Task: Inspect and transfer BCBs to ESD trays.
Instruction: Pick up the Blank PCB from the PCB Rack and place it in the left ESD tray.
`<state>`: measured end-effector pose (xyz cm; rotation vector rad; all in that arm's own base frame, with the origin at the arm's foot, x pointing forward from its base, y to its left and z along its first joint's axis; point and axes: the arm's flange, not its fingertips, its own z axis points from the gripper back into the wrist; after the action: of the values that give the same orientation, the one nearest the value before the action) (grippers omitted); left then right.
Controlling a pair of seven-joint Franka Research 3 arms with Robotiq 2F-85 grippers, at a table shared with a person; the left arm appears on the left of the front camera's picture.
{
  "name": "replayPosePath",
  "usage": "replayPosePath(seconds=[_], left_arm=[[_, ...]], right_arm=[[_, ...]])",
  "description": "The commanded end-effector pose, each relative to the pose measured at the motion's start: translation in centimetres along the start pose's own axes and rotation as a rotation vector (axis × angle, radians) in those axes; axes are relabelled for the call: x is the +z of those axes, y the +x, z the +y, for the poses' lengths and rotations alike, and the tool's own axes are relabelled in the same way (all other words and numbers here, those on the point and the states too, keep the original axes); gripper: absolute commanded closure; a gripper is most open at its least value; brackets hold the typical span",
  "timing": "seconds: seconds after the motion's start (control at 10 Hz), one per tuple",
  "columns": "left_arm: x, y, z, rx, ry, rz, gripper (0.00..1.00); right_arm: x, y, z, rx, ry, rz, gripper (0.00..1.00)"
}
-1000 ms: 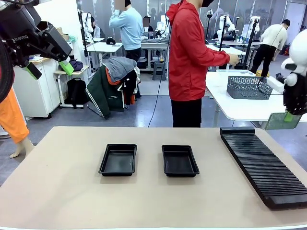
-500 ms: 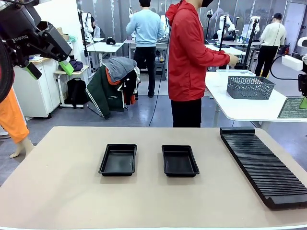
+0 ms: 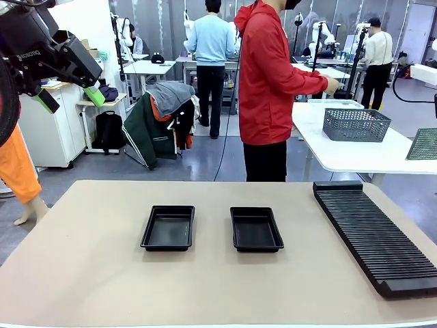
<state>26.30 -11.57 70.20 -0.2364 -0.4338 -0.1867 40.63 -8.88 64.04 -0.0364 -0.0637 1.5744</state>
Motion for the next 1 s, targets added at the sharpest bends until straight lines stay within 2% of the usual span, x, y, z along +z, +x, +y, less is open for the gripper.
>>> replayPosePath(seconds=[0.0, 0.9], left_arm=[[0.03, -0.02, 0.04, 0.002, 0.007, 0.002, 0.00], [0.03, -0.02, 0.04, 0.002, 0.007, 0.002, 0.00]], right_arm=[[0.04, -0.07, -0.04, -0.018, 0.002, -0.001, 1.00], [0.00, 0.00, 0.00, 0.000, 0.000, 0.000, 1.00]])
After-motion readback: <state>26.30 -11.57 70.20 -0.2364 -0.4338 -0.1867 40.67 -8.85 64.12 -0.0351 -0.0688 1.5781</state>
